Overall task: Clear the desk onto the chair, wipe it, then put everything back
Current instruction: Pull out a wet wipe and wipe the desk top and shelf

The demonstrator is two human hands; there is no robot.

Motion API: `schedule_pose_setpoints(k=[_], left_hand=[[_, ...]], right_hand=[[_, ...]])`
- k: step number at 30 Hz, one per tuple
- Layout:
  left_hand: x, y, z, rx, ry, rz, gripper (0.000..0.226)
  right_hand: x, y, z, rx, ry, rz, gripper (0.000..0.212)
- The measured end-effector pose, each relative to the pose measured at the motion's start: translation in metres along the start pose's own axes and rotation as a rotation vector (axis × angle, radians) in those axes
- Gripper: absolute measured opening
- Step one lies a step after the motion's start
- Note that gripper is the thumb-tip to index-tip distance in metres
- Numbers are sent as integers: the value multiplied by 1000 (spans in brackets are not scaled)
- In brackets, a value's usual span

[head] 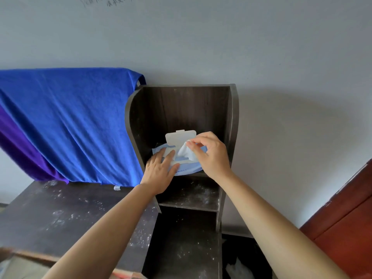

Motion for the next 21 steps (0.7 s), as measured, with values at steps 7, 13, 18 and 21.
schedule_pose_setpoints(k=[7,13,18,21], left_hand=[[3,2,4,25,-15,-20,60],[17,5,4,-35,43,-3,64],[40,44,-14,-180,177,80,64],[46,85,-52,-255,178,84,62]], right_hand=[[15,-2,-34,90,-223,149,7],[31,-6,-87,137,-277,257,3],[14,8,-120,113,-103,247,4],[-15,34,-132,48,-36,269,7]])
Point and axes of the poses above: each hand's wrist, its own y-axis away from the middle knuckle, its own x-axis out of the back of the hand, z = x × y, the point moved 2 cm from there along -y, towards the middle knuckle
